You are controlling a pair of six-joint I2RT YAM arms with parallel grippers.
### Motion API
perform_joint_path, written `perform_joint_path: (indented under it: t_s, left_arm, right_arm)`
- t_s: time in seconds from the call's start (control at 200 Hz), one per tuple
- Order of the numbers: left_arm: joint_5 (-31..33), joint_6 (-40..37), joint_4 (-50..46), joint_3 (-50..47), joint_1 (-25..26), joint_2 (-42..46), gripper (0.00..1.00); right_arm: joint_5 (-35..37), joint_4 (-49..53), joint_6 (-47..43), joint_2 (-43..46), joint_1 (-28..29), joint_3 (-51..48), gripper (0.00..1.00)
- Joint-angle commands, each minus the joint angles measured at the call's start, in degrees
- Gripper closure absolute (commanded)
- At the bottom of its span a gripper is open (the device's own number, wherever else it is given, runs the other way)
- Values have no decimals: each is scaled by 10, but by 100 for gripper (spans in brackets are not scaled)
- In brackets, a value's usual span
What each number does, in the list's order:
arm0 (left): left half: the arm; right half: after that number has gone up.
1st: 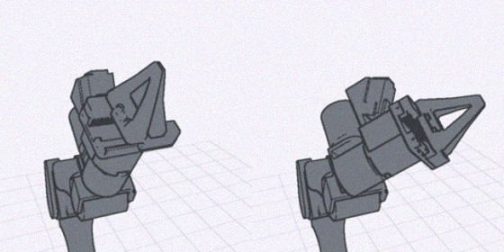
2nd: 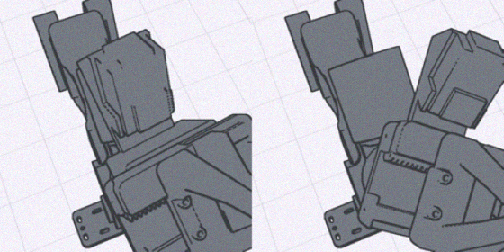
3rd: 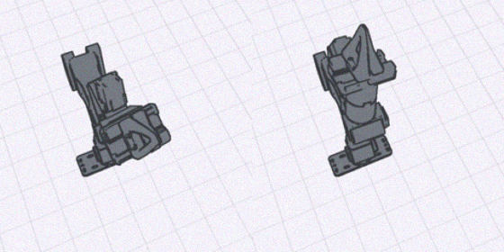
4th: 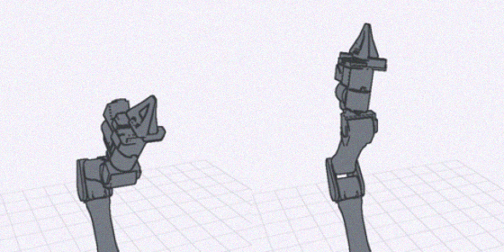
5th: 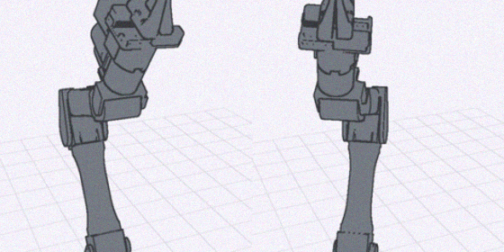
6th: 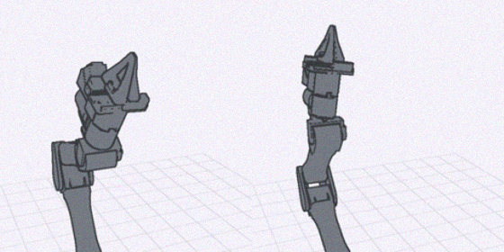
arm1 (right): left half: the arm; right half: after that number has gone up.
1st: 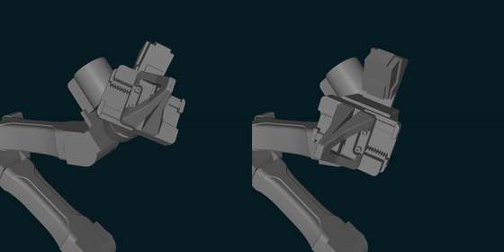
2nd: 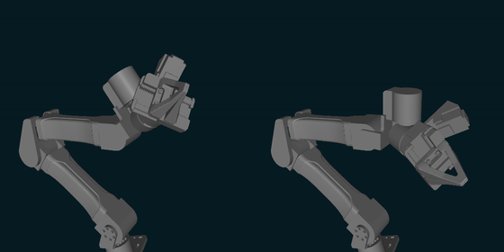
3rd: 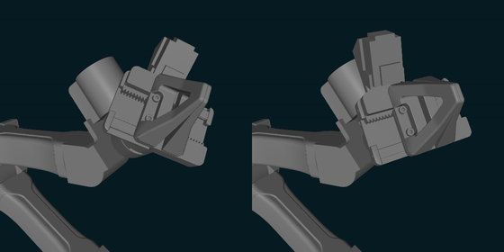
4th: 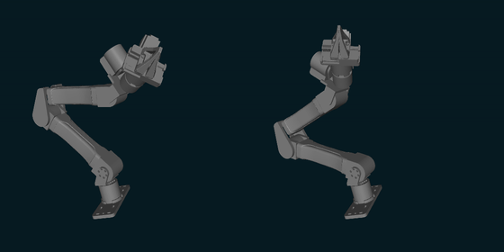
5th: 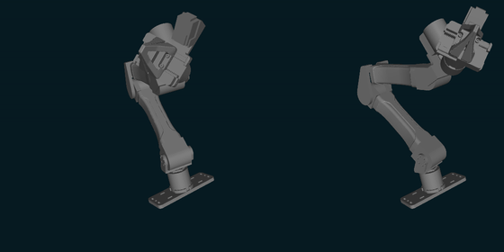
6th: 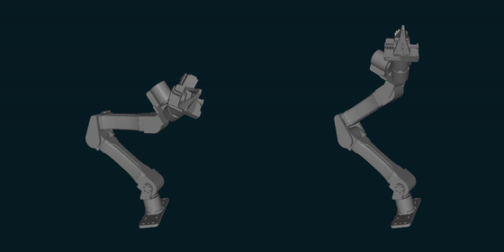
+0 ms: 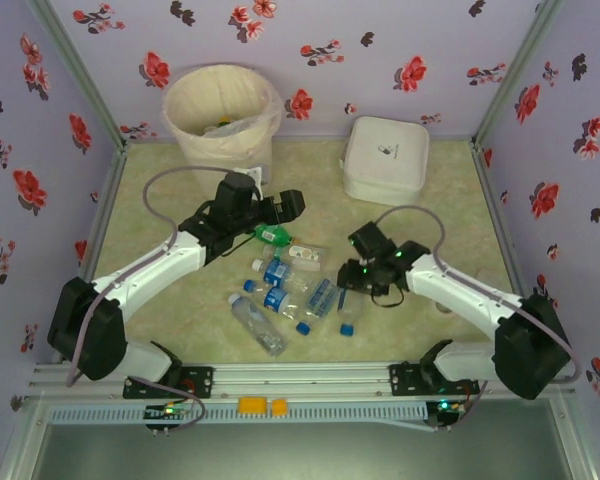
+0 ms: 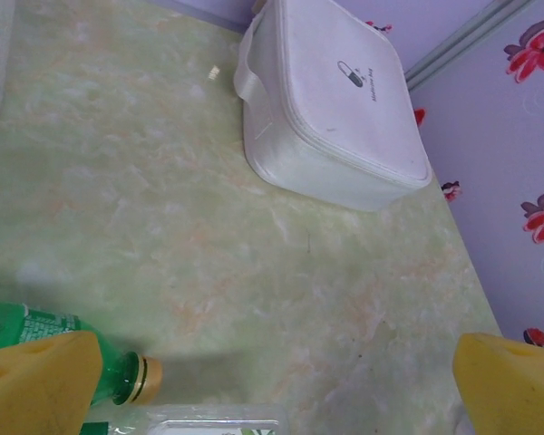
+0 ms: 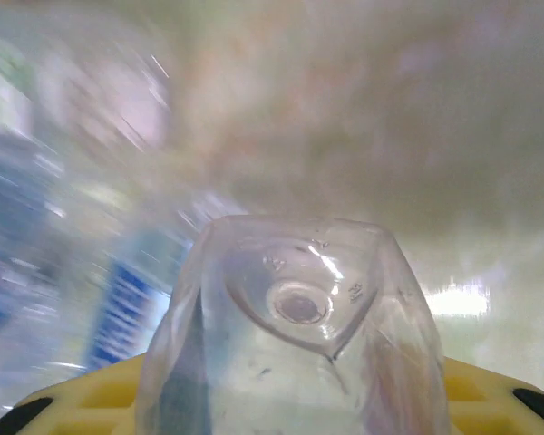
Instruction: Put the plastic bottles in the bin
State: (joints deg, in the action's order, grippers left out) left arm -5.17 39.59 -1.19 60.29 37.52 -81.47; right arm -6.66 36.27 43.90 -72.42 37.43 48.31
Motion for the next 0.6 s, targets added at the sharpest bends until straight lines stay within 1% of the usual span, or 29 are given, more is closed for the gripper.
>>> perform_joint_path:
  t_s: [0.0, 0.135, 0.28, 0.365, 0.485, 0.595]
  left_arm:
    - [-46, -25, 7, 18, 4, 2, 0]
    - [-85, -38, 9, 7, 16, 8, 0]
    - [-106, -53, -2, -2, 35, 19, 0]
    - [-137, -70, -8, 1, 46, 20, 0]
    - [-169, -92, -28, 15, 59, 12, 0]
    - [-173, -98, -41, 30, 67, -5, 0]
  right_arm:
    - [-7, 10, -57, 13, -36, 65, 52]
    - [-17, -39, -62, -12, -62, 127, 52]
    - [-36, -138, -19, -37, -78, 152, 52]
    - [-64, -184, 6, -54, -87, 163, 53]
    - [-112, -204, 16, -80, -93, 189, 53]
    - [-140, -210, 21, -90, -93, 197, 53]
